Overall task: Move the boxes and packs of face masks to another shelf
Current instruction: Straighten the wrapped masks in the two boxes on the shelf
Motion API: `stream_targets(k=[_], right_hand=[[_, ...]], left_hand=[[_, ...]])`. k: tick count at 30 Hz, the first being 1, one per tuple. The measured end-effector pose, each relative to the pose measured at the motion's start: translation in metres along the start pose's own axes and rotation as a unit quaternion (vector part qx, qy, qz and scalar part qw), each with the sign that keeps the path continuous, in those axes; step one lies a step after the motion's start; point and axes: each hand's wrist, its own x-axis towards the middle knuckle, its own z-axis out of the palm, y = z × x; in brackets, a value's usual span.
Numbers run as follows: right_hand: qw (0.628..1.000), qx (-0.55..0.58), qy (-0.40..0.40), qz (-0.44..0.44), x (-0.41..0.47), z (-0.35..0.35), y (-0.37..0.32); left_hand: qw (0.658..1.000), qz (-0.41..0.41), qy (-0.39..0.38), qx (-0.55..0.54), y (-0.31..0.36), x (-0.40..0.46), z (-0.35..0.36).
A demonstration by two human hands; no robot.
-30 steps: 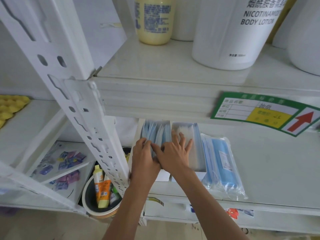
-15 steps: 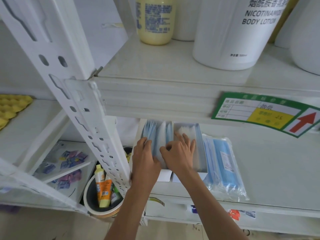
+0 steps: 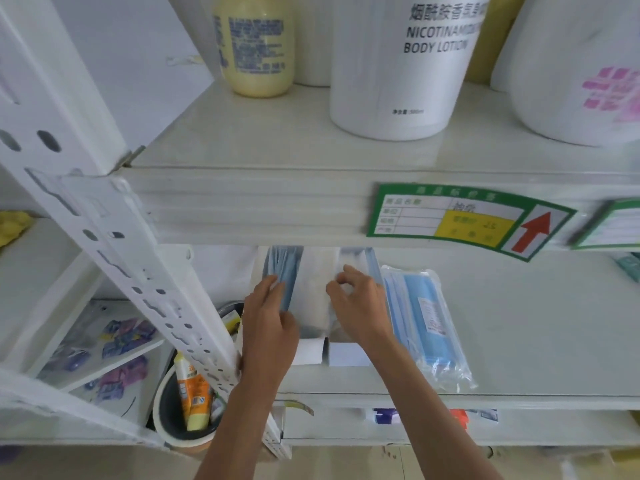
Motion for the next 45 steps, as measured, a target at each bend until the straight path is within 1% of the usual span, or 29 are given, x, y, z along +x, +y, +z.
stream_targets(k=[3, 5, 8, 11, 14, 17, 19, 21, 23, 24, 26, 28, 30, 32, 33, 35, 36, 37, 39, 41, 43, 45], right_hand=[[0.998, -0.042, 0.027, -0.044, -0.002, 0.005, -0.002], [0.997, -0.032, 0.047, -0.044, -0.001, 0.004, -0.001], [0.999, 0.011, 0.042, -0.028, 0.002, -0.009, 0.002], [0.994, 0.102, 0.042, 0.025, 0.006, -0.028, 0.006], [0.978, 0.182, 0.090, 0.055, 0.010, -0.054, 0.012], [0.975, 0.176, 0.131, 0.045, 0.009, -0.078, 0.021], [0.977, 0.161, 0.137, 0.035, 0.005, -0.085, 0.020], [0.980, 0.152, 0.125, 0.028, 0.000, -0.082, 0.014], [0.983, 0.155, 0.101, 0.020, -0.006, -0.075, 0.006], [0.984, 0.155, 0.087, 0.015, -0.009, -0.071, 0.003], [0.986, 0.161, 0.053, 0.003, -0.014, -0.064, 0.000], [0.987, 0.161, 0.008, -0.006, -0.018, -0.061, 0.002], [0.995, 0.096, -0.001, -0.024, -0.023, -0.060, 0.009], [0.998, -0.016, 0.024, -0.054, -0.027, -0.060, 0.021], [0.993, -0.095, 0.032, -0.069, -0.030, -0.059, 0.027], [0.960, -0.267, 0.022, -0.085, -0.035, -0.056, 0.037], [0.941, -0.327, 0.012, -0.088, -0.037, -0.053, 0.040], [0.927, -0.363, 0.007, -0.089, -0.038, -0.050, 0.042], [0.918, -0.388, 0.024, -0.082, -0.038, -0.044, 0.040], [0.912, -0.403, 0.043, -0.069, -0.035, -0.038, 0.035], [0.898, -0.435, 0.047, -0.057, -0.032, -0.033, 0.031], [0.886, -0.458, 0.052, -0.048, -0.031, -0.029, 0.028]], left_hand=[[0.996, 0.069, -0.006, 0.057, -0.003, -0.001, 0.000], [0.994, 0.080, -0.015, 0.077, -0.005, -0.002, 0.001], [0.992, 0.086, -0.020, 0.093, -0.008, -0.002, 0.003], [0.991, 0.097, -0.027, 0.083, -0.010, -0.001, 0.002], [0.991, 0.123, -0.021, 0.058, -0.007, -0.005, -0.002], [0.991, 0.135, -0.019, -0.005, 0.002, -0.012, -0.006], [0.988, 0.138, -0.061, -0.034, 0.015, -0.015, -0.004], [0.983, 0.138, -0.121, -0.028, 0.035, -0.017, 0.005], [0.979, 0.133, -0.152, 0.003, 0.055, -0.017, 0.017], [0.980, 0.136, -0.145, 0.020, 0.061, -0.017, 0.023], [0.983, 0.146, -0.101, 0.049, 0.066, -0.015, 0.028], [0.989, 0.133, -0.068, 0.026, 0.065, -0.012, 0.026], [0.995, 0.076, -0.037, -0.044, 0.064, -0.011, 0.021], [0.995, -0.009, 0.021, -0.099, 0.062, -0.009, 0.014], [0.991, -0.059, 0.040, -0.110, 0.062, -0.008, 0.010], [0.982, -0.117, 0.050, -0.140, 0.059, -0.007, 0.005], [0.981, -0.121, 0.053, -0.142, 0.056, -0.007, 0.003], [0.984, -0.120, 0.047, -0.127, 0.057, -0.008, 0.001], [0.991, -0.085, 0.033, -0.093, 0.064, -0.011, -0.004], [0.998, -0.065, -0.005, -0.023, 0.071, -0.013, -0.006], [0.998, -0.041, -0.049, 0.029, 0.076, -0.013, -0.007], [0.994, -0.026, -0.070, 0.079, 0.081, -0.012, -0.010]])
